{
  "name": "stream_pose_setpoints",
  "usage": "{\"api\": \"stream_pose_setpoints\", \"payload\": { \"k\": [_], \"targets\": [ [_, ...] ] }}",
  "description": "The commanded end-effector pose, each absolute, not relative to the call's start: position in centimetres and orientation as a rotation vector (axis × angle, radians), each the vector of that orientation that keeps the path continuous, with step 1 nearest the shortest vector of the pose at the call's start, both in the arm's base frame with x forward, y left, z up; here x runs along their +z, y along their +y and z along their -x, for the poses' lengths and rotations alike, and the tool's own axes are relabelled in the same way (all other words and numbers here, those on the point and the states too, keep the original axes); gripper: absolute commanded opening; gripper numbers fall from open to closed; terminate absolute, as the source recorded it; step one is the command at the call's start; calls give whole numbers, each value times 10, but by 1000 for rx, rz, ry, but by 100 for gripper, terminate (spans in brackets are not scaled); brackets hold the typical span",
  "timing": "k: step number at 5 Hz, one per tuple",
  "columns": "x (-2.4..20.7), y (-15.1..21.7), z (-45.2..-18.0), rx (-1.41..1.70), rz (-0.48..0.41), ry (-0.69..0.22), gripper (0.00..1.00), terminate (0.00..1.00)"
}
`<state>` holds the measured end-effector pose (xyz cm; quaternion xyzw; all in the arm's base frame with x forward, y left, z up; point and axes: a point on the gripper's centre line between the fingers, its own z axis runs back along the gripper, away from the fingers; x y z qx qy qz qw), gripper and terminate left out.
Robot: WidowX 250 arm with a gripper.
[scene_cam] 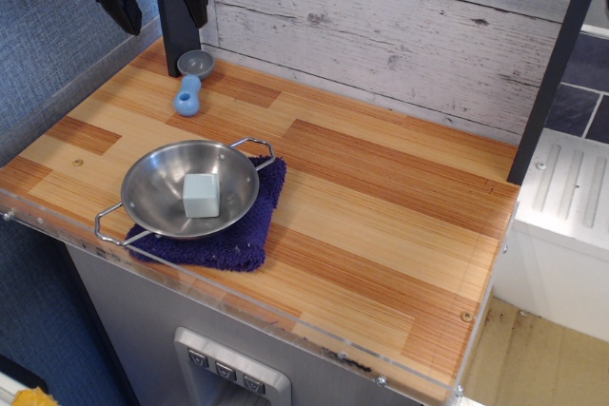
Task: Move the spoon at the corner of the table.
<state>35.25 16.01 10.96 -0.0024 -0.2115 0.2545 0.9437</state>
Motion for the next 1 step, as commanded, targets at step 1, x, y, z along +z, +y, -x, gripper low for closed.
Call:
{"api": "stream_pose_setpoints", "payload": {
  "k": [1],
  "targets": [
    [130,163,-348,520,-10,-486,100,100]
  ]
}}
